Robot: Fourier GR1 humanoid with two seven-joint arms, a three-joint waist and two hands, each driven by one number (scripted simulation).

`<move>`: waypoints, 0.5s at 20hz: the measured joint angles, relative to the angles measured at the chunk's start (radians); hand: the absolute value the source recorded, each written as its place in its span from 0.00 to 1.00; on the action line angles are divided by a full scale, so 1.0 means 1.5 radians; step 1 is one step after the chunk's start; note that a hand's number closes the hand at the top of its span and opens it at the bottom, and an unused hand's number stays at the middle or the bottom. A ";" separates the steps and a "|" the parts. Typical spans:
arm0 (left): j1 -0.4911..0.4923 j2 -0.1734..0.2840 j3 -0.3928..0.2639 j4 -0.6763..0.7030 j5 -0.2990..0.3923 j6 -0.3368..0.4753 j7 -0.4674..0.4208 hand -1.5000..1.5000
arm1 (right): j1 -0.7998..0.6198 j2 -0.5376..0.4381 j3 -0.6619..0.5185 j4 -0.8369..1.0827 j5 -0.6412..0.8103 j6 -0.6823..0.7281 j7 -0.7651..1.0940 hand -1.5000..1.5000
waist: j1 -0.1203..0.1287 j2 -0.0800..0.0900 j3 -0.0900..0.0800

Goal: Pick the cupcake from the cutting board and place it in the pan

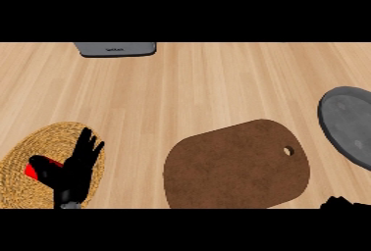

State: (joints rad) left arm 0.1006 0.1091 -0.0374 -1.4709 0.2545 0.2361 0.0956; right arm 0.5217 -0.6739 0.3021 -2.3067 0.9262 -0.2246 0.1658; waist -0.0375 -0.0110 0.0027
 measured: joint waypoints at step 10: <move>-0.012 -0.002 -0.007 0.002 -0.008 -0.007 0.005 0.50 | -0.009 0.009 -0.173 0.008 -0.120 0.010 -0.003 1.00 | 0.017 0.005 0.000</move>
State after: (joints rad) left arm 0.0829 0.1057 -0.0484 -1.4682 0.2423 0.2261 0.1030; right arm 0.5089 -0.6603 0.0423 -2.2948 0.7460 -0.2091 0.1610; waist -0.0116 -0.0035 0.0022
